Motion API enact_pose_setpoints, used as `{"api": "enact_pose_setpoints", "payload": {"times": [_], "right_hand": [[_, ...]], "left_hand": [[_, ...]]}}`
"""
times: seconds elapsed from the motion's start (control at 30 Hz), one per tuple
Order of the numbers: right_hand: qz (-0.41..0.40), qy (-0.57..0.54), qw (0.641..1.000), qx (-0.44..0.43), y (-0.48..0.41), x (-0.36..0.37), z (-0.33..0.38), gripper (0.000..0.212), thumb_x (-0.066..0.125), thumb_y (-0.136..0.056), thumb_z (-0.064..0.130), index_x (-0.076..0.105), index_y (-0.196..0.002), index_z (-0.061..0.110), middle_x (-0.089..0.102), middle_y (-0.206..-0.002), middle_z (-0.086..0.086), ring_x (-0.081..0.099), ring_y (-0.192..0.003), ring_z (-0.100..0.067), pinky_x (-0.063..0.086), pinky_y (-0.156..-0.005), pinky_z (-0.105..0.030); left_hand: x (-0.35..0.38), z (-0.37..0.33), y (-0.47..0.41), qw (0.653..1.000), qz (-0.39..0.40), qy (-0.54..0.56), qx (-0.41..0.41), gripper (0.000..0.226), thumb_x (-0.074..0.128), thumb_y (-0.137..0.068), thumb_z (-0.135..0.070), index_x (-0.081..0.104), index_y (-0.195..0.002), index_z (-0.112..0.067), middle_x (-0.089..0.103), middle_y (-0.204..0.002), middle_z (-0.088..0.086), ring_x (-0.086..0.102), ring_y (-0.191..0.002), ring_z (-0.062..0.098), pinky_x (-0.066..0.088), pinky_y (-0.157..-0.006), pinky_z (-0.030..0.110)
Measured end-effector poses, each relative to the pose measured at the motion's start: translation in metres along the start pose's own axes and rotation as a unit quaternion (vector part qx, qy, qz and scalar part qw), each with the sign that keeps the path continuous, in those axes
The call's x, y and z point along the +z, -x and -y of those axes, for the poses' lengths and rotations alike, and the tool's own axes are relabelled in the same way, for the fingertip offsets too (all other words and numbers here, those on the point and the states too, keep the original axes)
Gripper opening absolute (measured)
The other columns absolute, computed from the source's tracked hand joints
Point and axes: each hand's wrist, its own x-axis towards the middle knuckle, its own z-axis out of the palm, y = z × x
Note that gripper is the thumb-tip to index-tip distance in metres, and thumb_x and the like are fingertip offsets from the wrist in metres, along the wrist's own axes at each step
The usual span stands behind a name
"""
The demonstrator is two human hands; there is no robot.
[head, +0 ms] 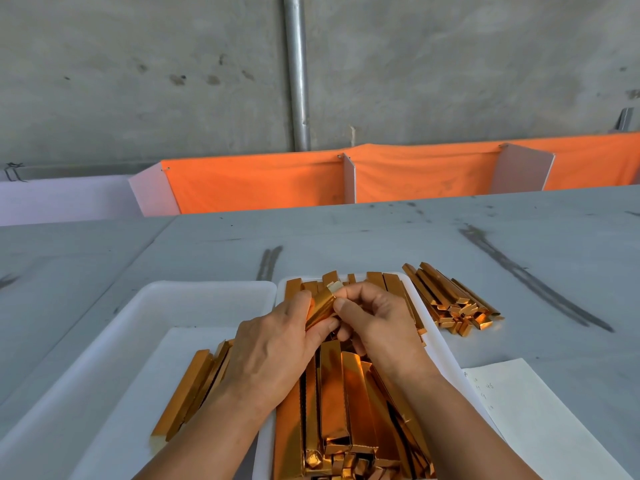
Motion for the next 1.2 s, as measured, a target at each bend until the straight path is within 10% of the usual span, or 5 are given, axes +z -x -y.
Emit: {"api": "enact_pose_setpoints", "payload": {"times": [0.83,1.2], "right_hand": [[-0.013,-0.013,1.0,0.004,0.0013,0.001,-0.001,0.018,0.062,-0.096,0.011,0.073,-0.104,0.023,0.062,-0.053,0.001,0.051,-0.041,-0.002,0.04,-0.041,-0.014],[-0.03,0.018,0.999,-0.019,0.0017,0.0034,-0.0021,0.022,0.063,-0.095,0.01,0.073,-0.102,0.029,0.066,-0.058,0.011,0.054,-0.044,-0.002,0.041,-0.045,-0.01]], "left_hand": [[-0.0022,-0.0007,0.002,0.999,-0.03,-0.008,0.017,0.045,0.043,-0.088,-0.058,0.059,-0.102,-0.018,0.06,-0.068,-0.007,0.056,-0.047,0.011,0.032,-0.043,0.02],[-0.0016,-0.0036,0.0029,1.0,-0.012,0.002,0.005,0.055,0.033,-0.09,-0.063,0.057,-0.111,-0.018,0.067,-0.077,-0.006,0.064,-0.056,0.014,0.049,-0.047,0.027]]}}
